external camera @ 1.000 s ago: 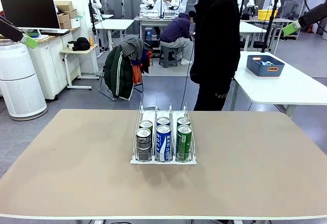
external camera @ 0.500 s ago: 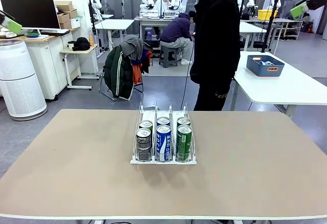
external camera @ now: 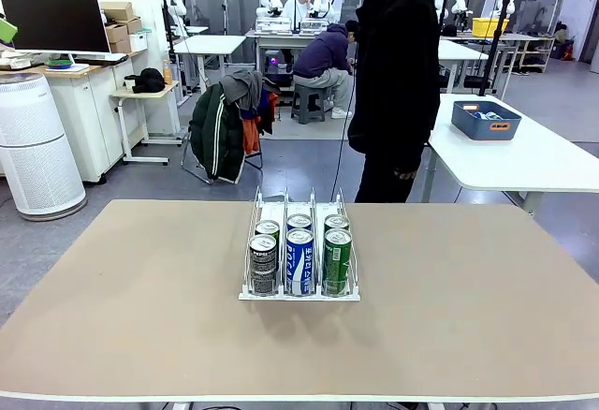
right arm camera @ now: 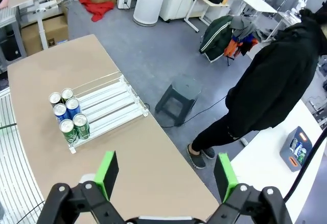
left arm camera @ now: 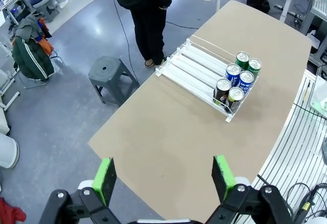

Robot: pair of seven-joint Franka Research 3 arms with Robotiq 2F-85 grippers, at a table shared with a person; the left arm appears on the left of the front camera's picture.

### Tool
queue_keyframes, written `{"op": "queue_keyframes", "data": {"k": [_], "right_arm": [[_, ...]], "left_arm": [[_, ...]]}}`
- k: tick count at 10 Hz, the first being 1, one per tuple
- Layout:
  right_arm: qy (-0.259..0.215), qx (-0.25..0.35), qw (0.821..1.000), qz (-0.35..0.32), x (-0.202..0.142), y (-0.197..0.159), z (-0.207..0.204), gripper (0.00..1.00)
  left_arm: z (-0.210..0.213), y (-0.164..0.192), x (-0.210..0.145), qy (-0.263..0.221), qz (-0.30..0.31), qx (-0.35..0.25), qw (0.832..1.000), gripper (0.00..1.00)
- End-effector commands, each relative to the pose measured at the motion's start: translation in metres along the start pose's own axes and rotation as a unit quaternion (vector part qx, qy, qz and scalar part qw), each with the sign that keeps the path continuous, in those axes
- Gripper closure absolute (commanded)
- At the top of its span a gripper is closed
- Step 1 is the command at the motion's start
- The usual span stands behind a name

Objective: Fill the beverage cans into the dispenser.
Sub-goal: Pick up the Pepsi coke handed by the human.

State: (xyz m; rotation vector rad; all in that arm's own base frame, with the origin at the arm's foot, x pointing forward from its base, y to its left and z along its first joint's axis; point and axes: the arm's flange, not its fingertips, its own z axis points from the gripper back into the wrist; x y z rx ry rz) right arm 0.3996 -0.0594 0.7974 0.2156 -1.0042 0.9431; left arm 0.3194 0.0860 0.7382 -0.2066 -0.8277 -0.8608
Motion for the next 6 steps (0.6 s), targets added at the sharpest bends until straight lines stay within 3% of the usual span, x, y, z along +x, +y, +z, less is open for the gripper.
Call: {"op": "queue_keyframes", "data": {"k": [1,5,6], "right_arm": [[-0.012,0.003,1.000,-0.014,-0.0049,-0.0058,-0.0054,0.00],[-0.027,-0.005,0.999,-0.027,-0.0045,-0.0065,-0.0048,0.00],[-0.012,0.005,1.000,-0.018,-0.0048,-0.0062,-0.0048,0.00]], "left_arm": [[-0.0029,-0.0011,-0.0007,-0.008,-0.009,-0.006,1.000,0.00],[-0.0034,-0.0093,0.0011,-0.026,-0.011,0.013,1.000,0.00],[-0.0008,-0.0023,0.0039,-0.006,0.002,-0.001,1.000,0.00]]}}
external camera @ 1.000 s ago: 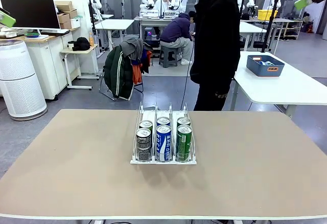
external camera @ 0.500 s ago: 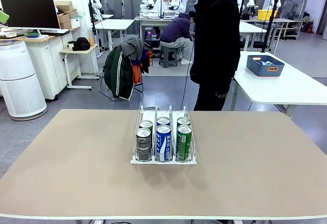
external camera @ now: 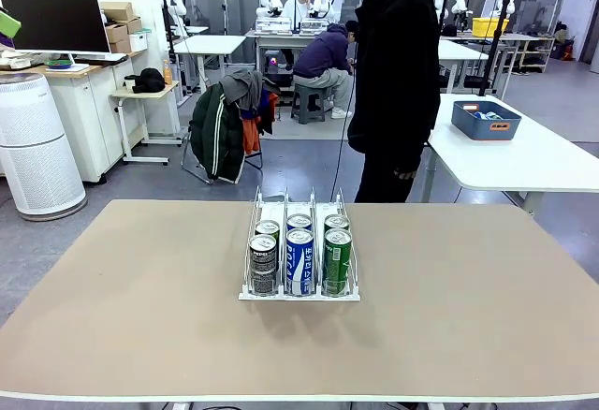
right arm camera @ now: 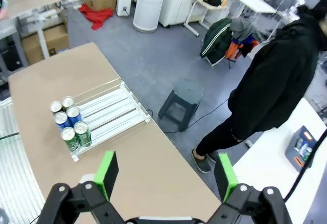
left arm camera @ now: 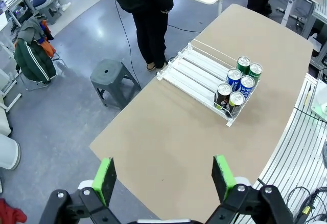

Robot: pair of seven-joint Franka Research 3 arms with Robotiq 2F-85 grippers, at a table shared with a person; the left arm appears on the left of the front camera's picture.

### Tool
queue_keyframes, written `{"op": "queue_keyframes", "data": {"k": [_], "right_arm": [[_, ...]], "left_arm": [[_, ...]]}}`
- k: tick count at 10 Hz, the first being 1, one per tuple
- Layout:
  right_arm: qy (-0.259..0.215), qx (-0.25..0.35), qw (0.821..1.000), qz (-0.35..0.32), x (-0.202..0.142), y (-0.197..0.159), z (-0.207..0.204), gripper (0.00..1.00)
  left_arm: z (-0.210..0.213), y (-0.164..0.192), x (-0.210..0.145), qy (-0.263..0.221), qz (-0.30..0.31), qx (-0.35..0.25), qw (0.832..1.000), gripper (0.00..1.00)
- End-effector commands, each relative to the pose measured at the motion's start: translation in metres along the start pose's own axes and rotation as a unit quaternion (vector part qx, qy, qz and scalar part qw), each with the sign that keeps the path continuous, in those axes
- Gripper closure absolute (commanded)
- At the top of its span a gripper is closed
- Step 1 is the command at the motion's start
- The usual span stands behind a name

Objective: Fill the beverage cans into the dispenser.
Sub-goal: Pick up the Pepsi coke handed by the human.

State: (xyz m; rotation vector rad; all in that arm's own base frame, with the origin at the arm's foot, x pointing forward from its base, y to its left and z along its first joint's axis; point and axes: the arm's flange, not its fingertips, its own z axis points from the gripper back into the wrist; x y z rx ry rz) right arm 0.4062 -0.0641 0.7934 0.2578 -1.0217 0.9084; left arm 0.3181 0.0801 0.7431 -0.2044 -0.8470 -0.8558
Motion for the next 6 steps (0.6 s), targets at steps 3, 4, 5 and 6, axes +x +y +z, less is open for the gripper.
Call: {"op": "queue_keyframes", "data": {"k": [3,4,5,6], "right_arm": [[0.004,0.001,1.000,0.002,0.000,0.001,-0.001,0.00],[0.004,0.001,1.000,0.002,0.000,0.001,-0.001,0.00],[0.004,0.001,1.000,0.002,0.000,0.001,-0.001,0.00],[0.004,0.001,1.000,0.002,0.000,0.001,-0.001,0.00]], "left_arm": [[0.001,-0.004,0.007,0.015,0.031,-0.002,0.999,0.00],[0.003,-0.006,0.013,0.022,0.038,-0.009,0.999,0.00],[0.006,-0.005,0.019,0.020,0.036,-0.011,0.999,0.00],[0.009,-0.007,0.024,0.021,0.027,-0.018,0.999,0.00]]}}
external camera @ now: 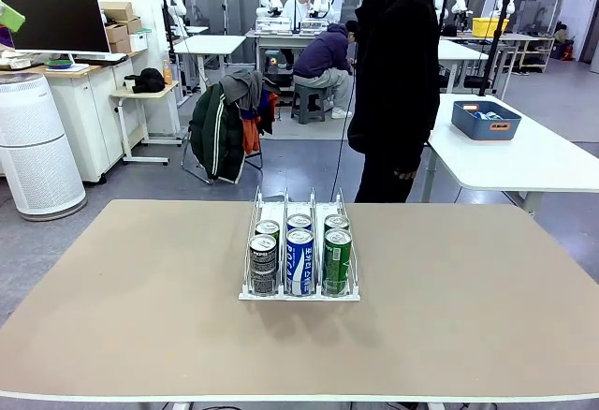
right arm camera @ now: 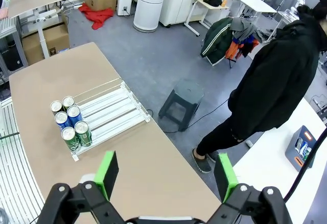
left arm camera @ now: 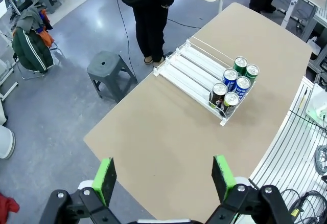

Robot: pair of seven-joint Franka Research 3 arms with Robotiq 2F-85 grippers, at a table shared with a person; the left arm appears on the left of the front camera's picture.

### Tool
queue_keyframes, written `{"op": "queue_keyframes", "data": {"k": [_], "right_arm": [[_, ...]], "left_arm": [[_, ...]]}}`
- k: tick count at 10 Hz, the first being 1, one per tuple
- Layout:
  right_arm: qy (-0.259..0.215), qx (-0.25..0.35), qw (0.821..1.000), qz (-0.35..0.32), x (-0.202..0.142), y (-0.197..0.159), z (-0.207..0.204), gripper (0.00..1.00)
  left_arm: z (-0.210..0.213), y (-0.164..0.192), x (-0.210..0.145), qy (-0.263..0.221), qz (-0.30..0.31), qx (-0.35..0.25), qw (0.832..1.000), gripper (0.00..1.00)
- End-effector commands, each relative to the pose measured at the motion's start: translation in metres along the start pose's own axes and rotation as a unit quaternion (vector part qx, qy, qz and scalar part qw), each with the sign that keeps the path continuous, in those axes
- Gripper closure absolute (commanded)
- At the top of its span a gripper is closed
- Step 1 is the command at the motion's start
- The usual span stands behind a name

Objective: Fill the beverage cans into the dispenser.
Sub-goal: Pick up the Pepsi coke handed by the human.

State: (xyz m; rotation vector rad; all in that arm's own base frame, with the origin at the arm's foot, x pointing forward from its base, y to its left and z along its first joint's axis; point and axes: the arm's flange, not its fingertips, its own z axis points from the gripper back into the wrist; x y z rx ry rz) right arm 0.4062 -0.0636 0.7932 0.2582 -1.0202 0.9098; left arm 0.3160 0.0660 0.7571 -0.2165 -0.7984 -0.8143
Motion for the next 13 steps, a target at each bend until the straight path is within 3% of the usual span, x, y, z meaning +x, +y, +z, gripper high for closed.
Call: {"op": "queue_keyframes", "data": {"k": [1,4,13], "right_arm": [[0.004,0.000,1.000,0.002,0.000,0.000,-0.001,0.00],[0.004,0.000,1.000,0.002,0.000,0.000,-0.001,0.00],[0.004,0.000,1.000,0.002,0.000,0.000,-0.001,0.00]], "left_arm": [[0.008,-0.001,0.010,0.004,-0.002,-0.015,1.000,0.00],[0.011,-0.005,0.015,0.002,-0.010,-0.028,1.000,0.00],[0.010,-0.015,0.021,-0.079,-0.051,-0.053,0.994,0.00]]}}
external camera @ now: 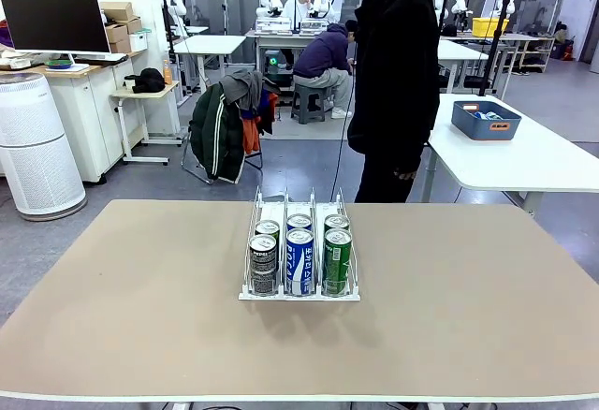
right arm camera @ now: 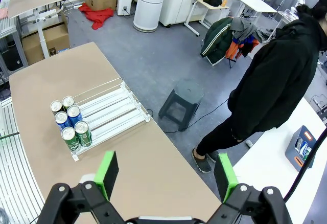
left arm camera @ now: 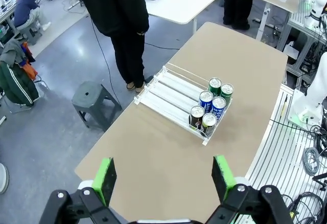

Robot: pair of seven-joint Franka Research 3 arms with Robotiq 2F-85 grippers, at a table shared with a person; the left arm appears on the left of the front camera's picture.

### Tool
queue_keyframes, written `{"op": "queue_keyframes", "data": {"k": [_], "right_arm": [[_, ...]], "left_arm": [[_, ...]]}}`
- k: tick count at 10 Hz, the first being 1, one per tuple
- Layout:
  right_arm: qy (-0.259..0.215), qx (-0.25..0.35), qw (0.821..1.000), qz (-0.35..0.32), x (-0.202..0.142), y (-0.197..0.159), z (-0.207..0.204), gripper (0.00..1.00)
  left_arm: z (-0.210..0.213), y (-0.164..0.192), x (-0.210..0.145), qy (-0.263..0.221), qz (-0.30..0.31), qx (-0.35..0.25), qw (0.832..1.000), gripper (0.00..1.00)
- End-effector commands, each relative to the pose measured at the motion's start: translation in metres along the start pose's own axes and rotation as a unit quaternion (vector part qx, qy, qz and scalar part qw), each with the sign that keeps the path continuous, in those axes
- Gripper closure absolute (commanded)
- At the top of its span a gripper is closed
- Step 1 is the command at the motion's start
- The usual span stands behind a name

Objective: Fill the beverage cans into the dispenser.
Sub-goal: Pick up the Pepsi coke handed by the human.

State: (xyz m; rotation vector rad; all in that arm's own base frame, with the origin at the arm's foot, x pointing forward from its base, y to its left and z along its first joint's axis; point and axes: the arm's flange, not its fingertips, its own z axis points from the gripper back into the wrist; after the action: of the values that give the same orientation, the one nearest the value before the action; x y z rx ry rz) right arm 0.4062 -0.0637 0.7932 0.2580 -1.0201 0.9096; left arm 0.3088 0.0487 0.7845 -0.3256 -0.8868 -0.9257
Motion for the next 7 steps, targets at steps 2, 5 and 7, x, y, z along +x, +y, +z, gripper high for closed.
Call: {"op": "queue_keyframes", "data": {"k": [2,5,7], "right_arm": [[0.004,0.001,1.000,0.002,0.000,0.000,-0.001,0.00],[0.000,0.000,1.000,0.000,0.000,0.000,0.000,0.00],[0.016,0.012,0.999,-0.037,0.011,0.006,-0.002,0.00]], "left_arm": [[-0.004,0.002,-0.009,-0.011,-0.005,-0.014,1.000,0.00],[0.000,0.000,0.000,-0.002,-0.001,-0.002,1.000,0.00],[0.000,0.000,0.000,-0.002,-0.001,-0.002,1.000,0.00]]}}
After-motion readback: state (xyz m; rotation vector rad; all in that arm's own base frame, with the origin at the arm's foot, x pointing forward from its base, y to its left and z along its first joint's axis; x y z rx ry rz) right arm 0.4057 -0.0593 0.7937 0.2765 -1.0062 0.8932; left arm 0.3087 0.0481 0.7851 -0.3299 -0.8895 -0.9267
